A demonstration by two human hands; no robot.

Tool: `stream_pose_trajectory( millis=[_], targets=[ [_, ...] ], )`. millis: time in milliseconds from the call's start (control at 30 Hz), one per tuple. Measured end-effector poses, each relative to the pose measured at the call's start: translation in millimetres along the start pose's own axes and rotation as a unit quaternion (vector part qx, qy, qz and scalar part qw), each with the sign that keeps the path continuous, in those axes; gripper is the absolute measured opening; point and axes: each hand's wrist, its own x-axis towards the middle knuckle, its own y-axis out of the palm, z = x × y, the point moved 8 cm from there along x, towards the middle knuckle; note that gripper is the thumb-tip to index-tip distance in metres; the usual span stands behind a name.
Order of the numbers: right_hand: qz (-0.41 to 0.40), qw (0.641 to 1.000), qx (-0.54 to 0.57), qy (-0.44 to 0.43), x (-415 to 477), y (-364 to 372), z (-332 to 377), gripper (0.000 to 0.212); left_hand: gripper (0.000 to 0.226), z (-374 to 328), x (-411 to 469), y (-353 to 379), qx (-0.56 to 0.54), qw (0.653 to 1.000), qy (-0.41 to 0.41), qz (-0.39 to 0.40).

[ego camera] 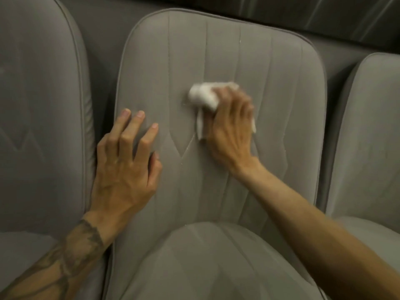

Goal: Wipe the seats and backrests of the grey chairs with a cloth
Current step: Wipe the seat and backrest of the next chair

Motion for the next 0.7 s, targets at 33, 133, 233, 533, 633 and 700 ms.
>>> stream_pose_trajectory(
  millis=[33,133,233,533,633,700],
  targets=[
    [-0.041,0.998,-0.008,0.042,21.9,-4.9,-11.5,0.039,0.049,0.3,0.3,0.1,0.002,1.000,0.000,0.000],
    [-0.104,0.987,-0.003,0.123,32.6,-4.8,-4.3,0.039,0.049,-0.4,0.0,1.1,0.000,1.000,-0.001,-0.001],
    [-0.002,0.999,0.038,0.024,-22.1,16.8,39.7,0.039,0.049,-0.5,0.1,0.8,-0.001,1.000,0.000,0.001],
    [-0.114,0.988,0.006,0.108,44.8,1.0,12.9,0.034,0.050,0.9,-1.2,1.1,0.001,1.000,-0.005,0.005],
    [-0.030,0.996,0.067,0.048,-3.0,18.1,49.5,0.038,0.048,0.2,-0.2,0.2,-0.004,1.000,0.000,0.005],
    [0.033,0.996,0.073,-0.024,-23.7,16.3,54.7,0.037,0.048,0.3,-0.4,-0.7,-0.011,1.000,-0.002,0.007]
  ],
)
